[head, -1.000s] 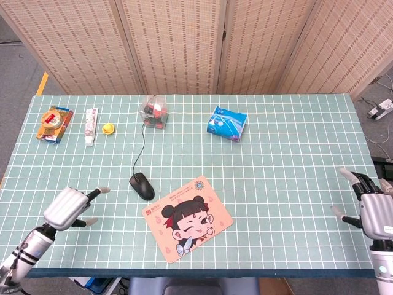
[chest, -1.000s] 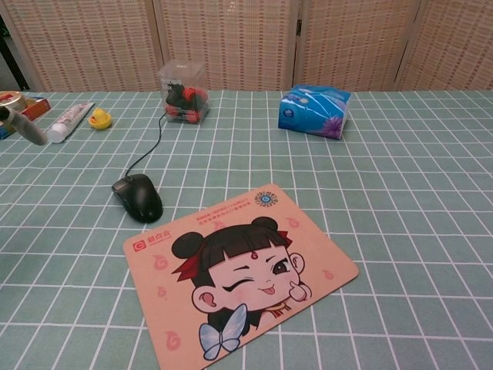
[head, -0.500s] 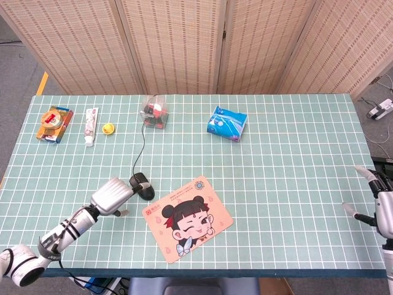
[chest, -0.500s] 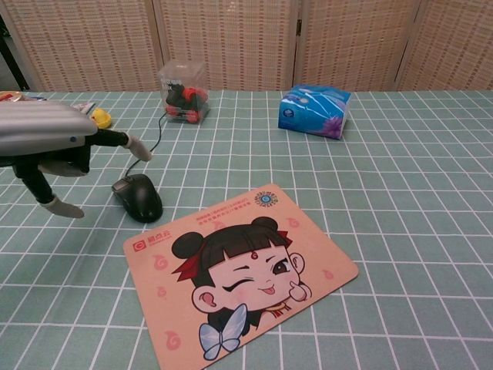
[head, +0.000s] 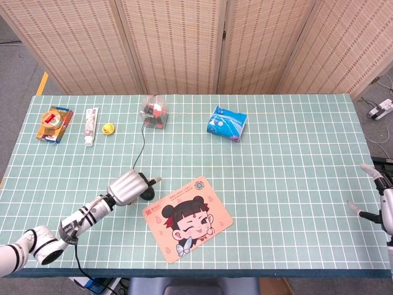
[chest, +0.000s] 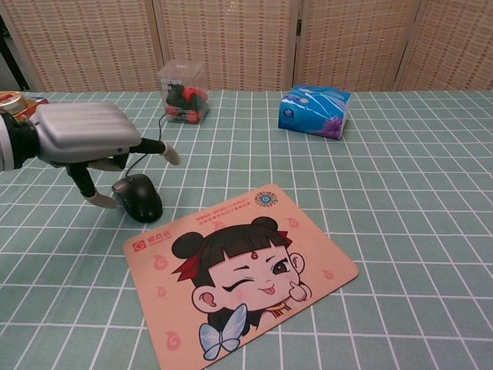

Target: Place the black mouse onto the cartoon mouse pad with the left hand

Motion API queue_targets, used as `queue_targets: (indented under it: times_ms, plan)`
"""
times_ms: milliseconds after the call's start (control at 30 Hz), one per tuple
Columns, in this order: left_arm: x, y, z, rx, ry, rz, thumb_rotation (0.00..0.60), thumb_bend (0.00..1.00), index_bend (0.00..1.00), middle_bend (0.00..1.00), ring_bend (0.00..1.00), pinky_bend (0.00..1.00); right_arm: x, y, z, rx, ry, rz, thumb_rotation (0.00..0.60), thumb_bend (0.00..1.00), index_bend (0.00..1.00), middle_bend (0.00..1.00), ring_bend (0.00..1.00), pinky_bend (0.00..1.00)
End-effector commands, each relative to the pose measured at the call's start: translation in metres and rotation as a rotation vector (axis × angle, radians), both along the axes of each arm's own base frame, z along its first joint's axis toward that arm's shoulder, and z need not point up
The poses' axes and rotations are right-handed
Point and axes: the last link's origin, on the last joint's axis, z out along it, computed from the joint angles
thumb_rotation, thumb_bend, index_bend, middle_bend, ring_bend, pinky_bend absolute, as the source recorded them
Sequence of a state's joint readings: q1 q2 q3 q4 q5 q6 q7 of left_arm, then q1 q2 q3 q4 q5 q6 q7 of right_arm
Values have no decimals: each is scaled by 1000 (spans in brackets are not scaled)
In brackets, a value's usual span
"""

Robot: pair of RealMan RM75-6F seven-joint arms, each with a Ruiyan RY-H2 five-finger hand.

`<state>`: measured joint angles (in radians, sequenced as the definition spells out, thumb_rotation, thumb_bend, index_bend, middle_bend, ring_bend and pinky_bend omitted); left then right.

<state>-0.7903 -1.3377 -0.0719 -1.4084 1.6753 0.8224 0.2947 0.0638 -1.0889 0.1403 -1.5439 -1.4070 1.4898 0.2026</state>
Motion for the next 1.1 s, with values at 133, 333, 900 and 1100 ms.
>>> queue_targets:
  times_ms: [133,333,900,1100]
  plan:
    - [3,3,-4,-2,11,-11,600,177,226,1000,1000,1000,0,-1,-2,11,-4,0,600,115,188,249,190,398]
    - [-1,10,-10,19,83,-46,600,177,227,1000,1000,1000,-1,0,0,8,-8,-2,600,116,188,249,190,398]
    - [-12,10,-21,24,119,-61,600,177,274,1000,1000,1000,-3,-2,-3,18,-12,-7,600,122,188,249,190,398]
    - [-11,13,-26,25,138,-59,600,177,331,1000,1000,1000,-3,-2,-1,15,-15,-10,600,122,188,249,190,398]
